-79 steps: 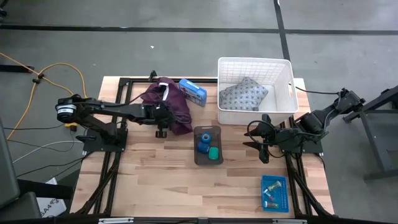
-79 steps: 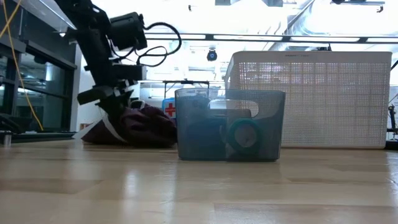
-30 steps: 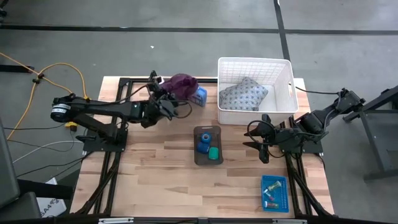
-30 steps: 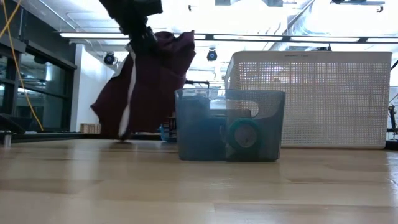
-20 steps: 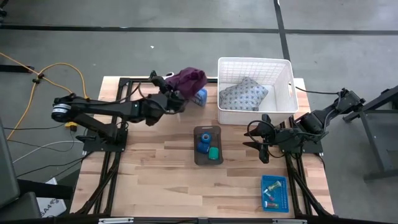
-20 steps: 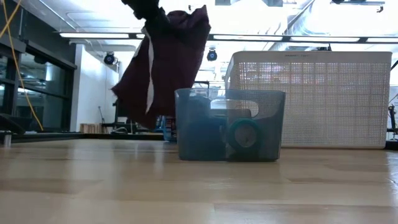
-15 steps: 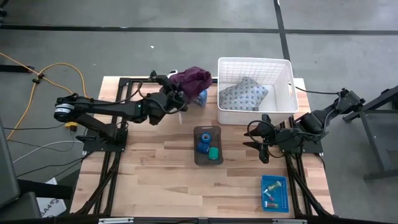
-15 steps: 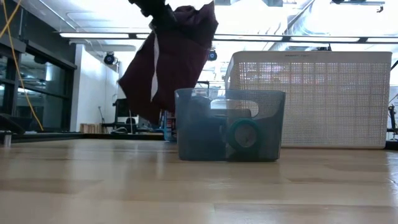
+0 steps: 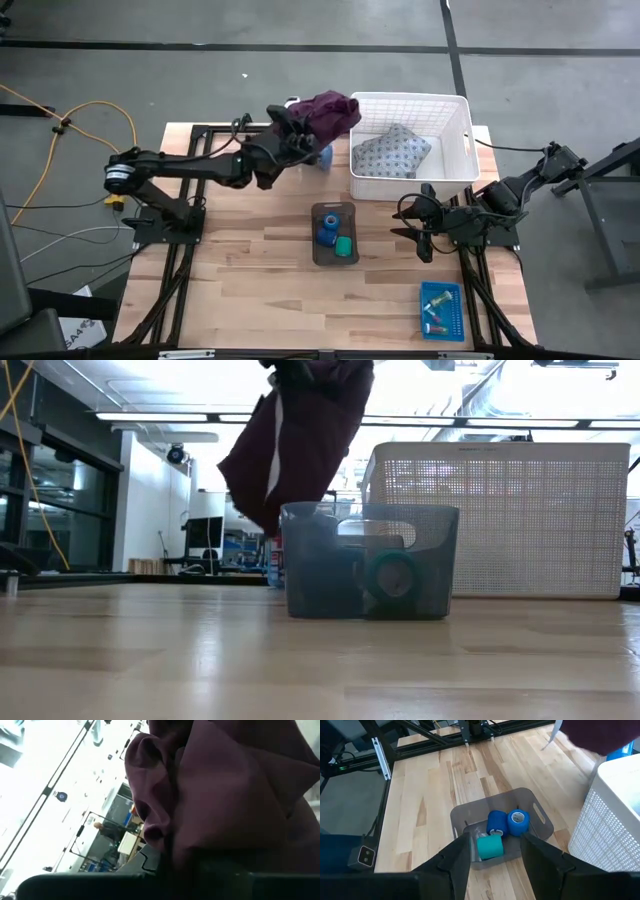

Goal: Pick & Place Medicine items
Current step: Put the violet patient gown into the white laundry bin

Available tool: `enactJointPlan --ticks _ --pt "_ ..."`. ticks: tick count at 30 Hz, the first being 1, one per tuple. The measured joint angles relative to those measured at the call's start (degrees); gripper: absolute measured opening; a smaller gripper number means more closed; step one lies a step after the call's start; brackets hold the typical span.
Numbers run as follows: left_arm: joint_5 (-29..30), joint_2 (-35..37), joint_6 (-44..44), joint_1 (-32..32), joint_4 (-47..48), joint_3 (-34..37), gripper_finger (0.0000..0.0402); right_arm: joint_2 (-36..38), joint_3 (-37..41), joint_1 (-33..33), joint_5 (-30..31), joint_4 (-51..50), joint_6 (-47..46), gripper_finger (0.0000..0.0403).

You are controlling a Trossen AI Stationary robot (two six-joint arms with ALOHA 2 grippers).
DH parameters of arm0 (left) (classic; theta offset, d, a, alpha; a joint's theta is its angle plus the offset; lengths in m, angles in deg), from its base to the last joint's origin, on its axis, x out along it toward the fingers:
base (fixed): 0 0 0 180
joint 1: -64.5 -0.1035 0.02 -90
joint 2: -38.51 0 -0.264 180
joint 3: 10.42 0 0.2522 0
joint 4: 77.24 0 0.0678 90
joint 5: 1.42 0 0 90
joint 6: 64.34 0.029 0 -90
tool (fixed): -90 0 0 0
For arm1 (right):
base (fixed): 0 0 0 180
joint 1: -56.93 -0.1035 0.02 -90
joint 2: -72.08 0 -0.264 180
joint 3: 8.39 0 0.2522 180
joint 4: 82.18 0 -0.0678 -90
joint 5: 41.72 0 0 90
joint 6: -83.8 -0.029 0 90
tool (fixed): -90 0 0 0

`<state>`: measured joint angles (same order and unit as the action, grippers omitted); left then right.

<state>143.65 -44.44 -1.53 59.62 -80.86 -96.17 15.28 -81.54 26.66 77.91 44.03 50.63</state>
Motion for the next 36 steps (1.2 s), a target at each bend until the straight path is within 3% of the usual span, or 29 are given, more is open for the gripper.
enactJointPlan --ticks 22,28,36 --pt "-25.1 -19.1 1.7 -6.4 -0.9 -30.9 0.0044 0.0 0.0 0.0 0.0 0.0 0.0 0.016" --pt "-30.9 -21.1 -2.6 -6.2 -2.0 -32.4 0.0044 0.0 0.0 0.0 0.0 0.0 0.0 0.016" --pt "-35.0 -23.2 -13.7 -6.2 3.8 -32.5 0.0044 0.0 0.0 0.0 0.0 0.0 0.0 0.016"
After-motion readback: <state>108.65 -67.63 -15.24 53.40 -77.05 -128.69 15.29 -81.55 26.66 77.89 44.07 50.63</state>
